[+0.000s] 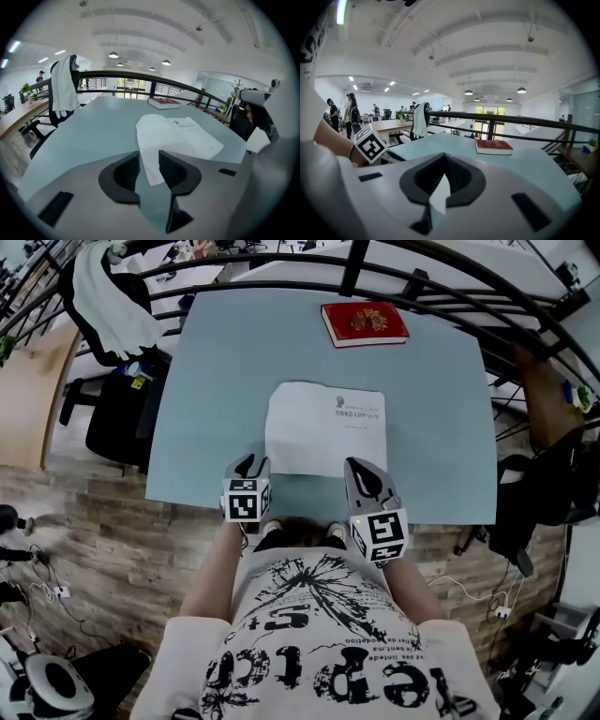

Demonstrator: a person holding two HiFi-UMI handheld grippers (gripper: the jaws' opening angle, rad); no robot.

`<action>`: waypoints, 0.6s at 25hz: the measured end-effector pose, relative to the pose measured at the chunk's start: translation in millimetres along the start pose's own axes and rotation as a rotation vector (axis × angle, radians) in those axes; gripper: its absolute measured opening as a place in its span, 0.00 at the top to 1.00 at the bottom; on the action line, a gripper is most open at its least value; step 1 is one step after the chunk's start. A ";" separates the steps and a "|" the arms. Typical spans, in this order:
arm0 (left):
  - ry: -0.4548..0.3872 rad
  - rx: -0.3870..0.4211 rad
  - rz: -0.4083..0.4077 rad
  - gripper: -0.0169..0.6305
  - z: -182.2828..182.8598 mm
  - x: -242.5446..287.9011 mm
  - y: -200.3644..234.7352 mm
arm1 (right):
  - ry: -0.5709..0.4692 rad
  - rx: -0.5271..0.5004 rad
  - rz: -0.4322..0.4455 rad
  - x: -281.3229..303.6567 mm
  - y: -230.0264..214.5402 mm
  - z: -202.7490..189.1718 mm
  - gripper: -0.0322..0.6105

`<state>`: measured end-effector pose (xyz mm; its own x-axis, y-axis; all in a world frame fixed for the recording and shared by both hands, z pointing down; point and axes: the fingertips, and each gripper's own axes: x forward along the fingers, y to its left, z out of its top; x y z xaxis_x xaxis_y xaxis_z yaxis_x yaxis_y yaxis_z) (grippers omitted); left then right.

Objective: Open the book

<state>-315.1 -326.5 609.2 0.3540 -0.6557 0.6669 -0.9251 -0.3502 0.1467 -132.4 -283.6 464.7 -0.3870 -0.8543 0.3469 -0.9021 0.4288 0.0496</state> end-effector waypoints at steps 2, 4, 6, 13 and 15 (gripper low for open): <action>-0.052 0.013 -0.016 0.80 23.8 -8.6 -6.9 | -0.023 -0.008 0.016 -0.5 0.6 9.2 0.94; -0.120 0.027 -0.037 0.86 50.3 -19.1 -17.9 | -0.050 -0.011 0.028 -2.4 -0.7 18.5 0.94; -0.201 0.054 -0.061 0.91 78.6 -31.8 -31.8 | -0.080 -0.016 0.022 -5.1 -5.2 27.7 0.94; -0.472 0.198 -0.224 0.94 159.7 -84.5 -88.2 | -0.182 -0.027 -0.036 -16.2 -25.7 62.2 0.94; -0.536 0.240 -0.248 0.94 174.5 -100.3 -101.6 | -0.207 -0.030 -0.047 -19.7 -30.4 70.4 0.94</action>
<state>-232.7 -341.8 399.9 0.6306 -0.7580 0.1666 -0.7725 -0.6337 0.0407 -110.8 -300.5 390.5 -0.3783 -0.9144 0.1441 -0.9152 0.3929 0.0903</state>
